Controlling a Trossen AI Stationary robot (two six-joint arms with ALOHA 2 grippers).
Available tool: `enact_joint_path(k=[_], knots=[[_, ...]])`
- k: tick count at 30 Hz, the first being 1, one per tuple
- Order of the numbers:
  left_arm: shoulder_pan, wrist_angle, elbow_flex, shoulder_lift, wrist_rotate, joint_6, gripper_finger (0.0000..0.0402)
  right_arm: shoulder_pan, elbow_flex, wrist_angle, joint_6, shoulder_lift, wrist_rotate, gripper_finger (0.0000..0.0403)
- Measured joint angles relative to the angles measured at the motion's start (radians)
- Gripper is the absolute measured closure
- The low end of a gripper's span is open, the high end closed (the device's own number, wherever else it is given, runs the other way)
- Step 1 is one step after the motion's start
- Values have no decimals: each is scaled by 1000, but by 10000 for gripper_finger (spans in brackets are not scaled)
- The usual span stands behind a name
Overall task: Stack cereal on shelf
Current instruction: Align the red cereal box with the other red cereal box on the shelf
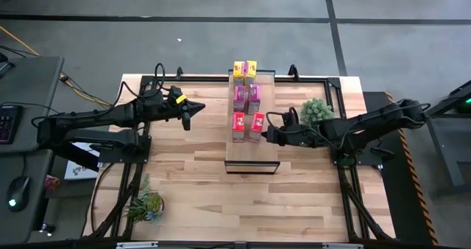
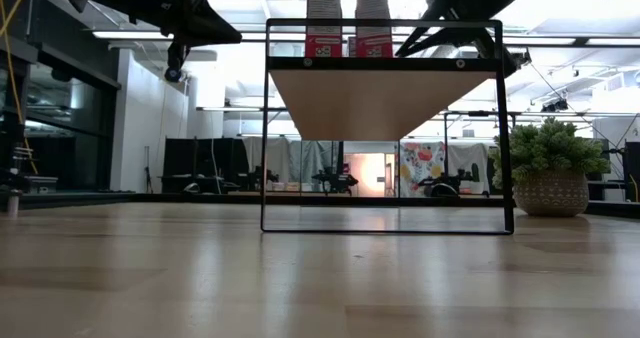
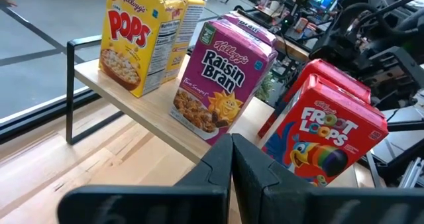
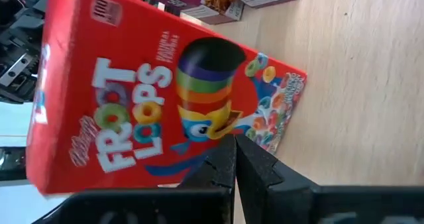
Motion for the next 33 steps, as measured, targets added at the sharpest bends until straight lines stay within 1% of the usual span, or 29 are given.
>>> enact_joint_path(k=[4, 8, 10, 16, 26, 33], knots=[[0, 0, 0, 0, 9, -1, 402, -1, 0, -26, -5, -20, -6, 403], [0, 0, 0, 0, 30, 0, 401, -21, 0, -81, -5, -48, 21, 403], [0, 0, 0, 0, 31, 0, 401, -43, 0, -73, -6, -55, 20, 403], [0, 0, 0, 0, 31, 3, 401, -84, 0, 10, -55, -45, -60, 403], [0, 0, 0, 0, 34, 45, 401, -135, 0, 19, -103, -45, -68, 403], [0, 0, 0, 0, 34, 47, 401, -164, 0, 20, -137, -45, -85, 403]])
